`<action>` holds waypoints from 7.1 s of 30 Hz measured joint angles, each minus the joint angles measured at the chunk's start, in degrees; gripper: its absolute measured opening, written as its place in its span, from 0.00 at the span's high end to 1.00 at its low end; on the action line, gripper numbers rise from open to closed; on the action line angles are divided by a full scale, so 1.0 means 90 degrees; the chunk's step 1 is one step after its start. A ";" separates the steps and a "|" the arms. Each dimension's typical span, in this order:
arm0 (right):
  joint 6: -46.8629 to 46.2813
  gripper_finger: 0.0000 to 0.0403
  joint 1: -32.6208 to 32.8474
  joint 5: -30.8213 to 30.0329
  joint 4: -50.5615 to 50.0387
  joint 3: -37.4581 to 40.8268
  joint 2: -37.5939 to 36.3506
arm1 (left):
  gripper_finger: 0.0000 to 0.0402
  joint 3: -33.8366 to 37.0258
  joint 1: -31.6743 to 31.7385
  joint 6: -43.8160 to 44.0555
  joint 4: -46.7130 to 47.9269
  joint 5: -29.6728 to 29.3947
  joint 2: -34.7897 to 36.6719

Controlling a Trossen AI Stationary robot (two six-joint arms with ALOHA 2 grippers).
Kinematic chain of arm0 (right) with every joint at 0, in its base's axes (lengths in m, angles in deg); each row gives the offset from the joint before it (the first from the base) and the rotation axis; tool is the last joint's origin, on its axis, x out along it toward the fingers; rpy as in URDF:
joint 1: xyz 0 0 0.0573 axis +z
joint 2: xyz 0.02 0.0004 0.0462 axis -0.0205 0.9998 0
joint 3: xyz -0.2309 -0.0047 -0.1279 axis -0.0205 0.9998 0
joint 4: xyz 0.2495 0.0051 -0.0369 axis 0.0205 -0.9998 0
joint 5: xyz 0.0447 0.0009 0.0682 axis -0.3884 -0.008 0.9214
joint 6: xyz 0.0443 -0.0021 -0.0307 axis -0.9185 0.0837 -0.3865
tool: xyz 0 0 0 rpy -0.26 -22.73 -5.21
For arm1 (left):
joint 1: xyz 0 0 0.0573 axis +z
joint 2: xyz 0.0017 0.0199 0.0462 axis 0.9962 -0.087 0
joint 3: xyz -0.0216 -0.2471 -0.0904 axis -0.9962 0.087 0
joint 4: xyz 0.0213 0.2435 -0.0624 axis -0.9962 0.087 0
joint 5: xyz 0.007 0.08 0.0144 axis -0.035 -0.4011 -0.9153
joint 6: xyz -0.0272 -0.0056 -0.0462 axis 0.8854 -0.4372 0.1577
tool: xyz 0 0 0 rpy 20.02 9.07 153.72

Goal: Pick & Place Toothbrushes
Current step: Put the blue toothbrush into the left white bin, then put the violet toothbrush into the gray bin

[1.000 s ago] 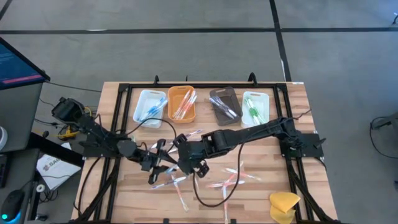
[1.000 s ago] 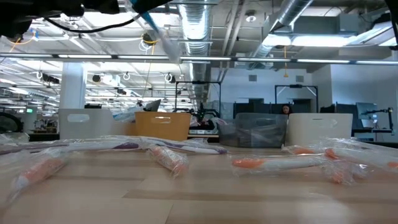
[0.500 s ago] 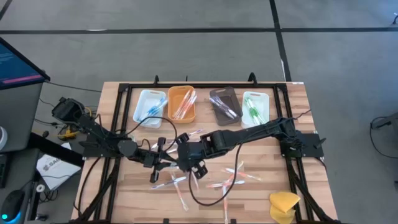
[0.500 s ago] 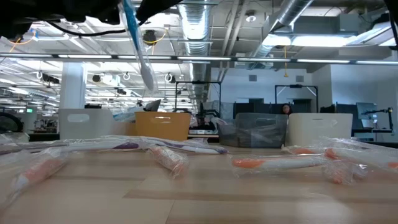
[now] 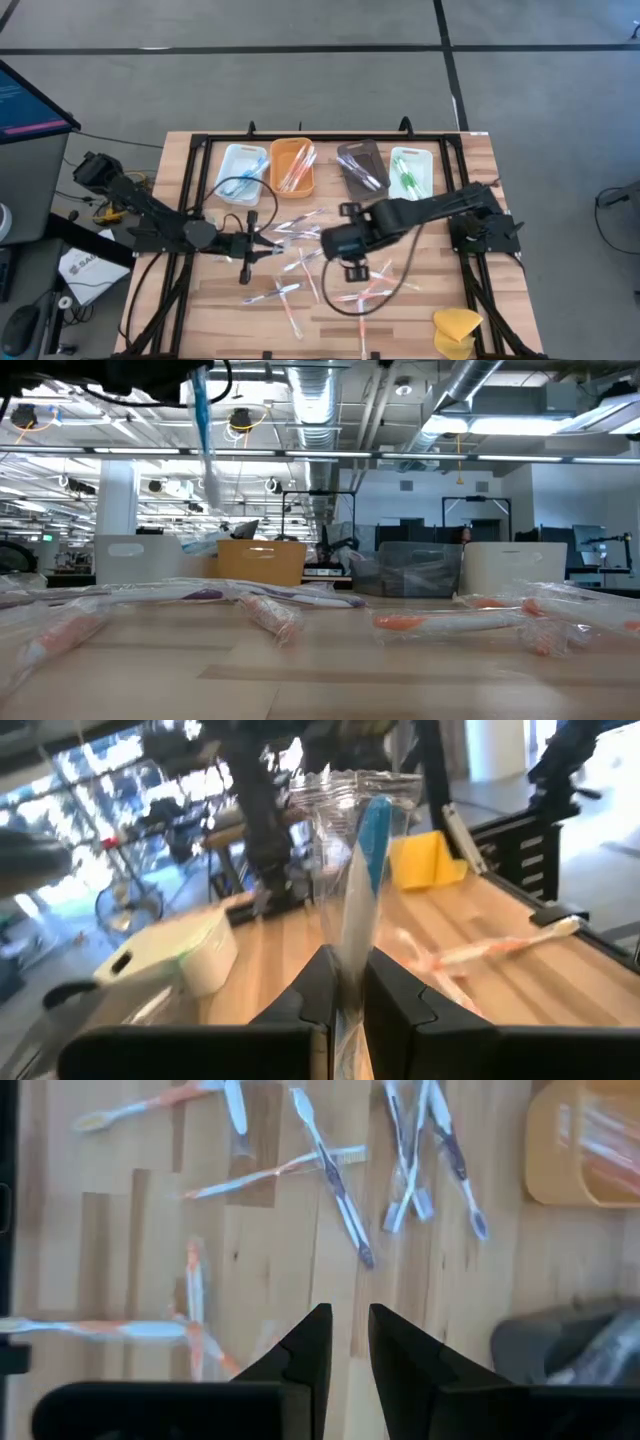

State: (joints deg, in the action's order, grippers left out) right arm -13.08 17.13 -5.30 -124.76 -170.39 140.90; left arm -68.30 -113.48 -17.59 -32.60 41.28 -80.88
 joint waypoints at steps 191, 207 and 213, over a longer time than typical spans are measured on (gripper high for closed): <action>-0.2166 0.84 0.2223 -0.3904 0.2649 0.4954 -0.2201 | 0.96 -0.1683 0.2325 0.7824 0.8770 0.2674 -0.2475; -0.2840 0.84 0.1805 -0.3887 0.4921 0.4955 -0.2201 | 0.96 -0.1647 0.2206 0.8305 0.8879 0.2890 -0.1362; -0.2853 0.84 0.1560 -0.3909 0.5015 0.4953 -0.2125 | 0.96 -0.1651 0.2025 0.8307 0.8817 0.2507 -0.0599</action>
State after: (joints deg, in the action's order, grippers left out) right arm -38.76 31.17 -40.47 -79.63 -125.81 121.78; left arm -83.16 -95.25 57.17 46.76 63.84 -86.28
